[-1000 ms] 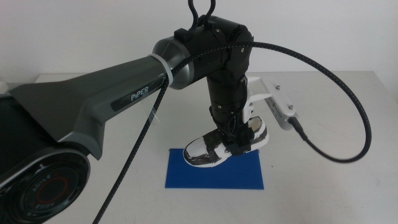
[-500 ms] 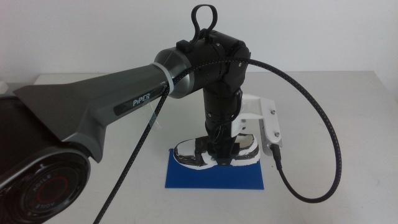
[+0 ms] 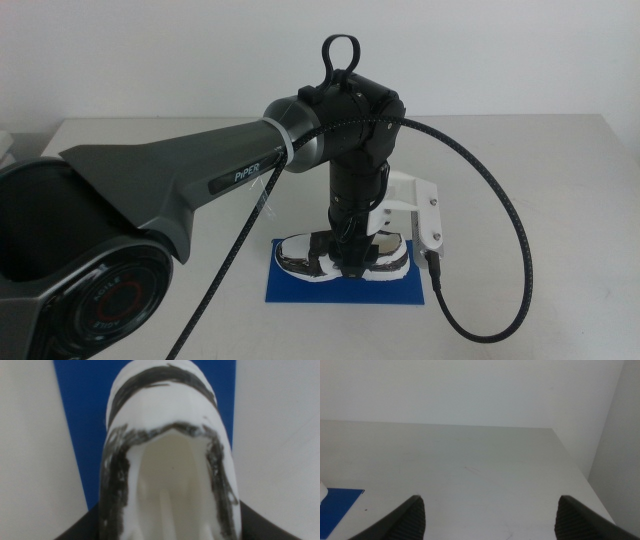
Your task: Use one arm to grab the shoe from the table and place it on the mat.
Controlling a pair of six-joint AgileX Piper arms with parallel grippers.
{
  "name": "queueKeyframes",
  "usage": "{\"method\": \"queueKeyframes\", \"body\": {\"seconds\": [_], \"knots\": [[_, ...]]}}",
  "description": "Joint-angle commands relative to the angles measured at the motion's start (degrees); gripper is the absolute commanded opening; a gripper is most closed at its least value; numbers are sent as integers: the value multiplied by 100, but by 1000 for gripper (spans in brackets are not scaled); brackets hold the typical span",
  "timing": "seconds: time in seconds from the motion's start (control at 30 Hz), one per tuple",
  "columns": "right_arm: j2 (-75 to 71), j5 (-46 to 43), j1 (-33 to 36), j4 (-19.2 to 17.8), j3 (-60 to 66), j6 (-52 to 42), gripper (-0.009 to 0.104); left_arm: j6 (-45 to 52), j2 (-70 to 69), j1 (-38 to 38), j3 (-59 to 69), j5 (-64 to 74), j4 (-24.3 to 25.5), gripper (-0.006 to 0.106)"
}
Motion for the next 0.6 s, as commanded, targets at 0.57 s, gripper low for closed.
{"method": "queueKeyframes", "body": {"seconds": [0.57], "knots": [[-120,-452,-26,-49,-54,-73,66,-293,-357,2,-127,447,-220,-1]]}}
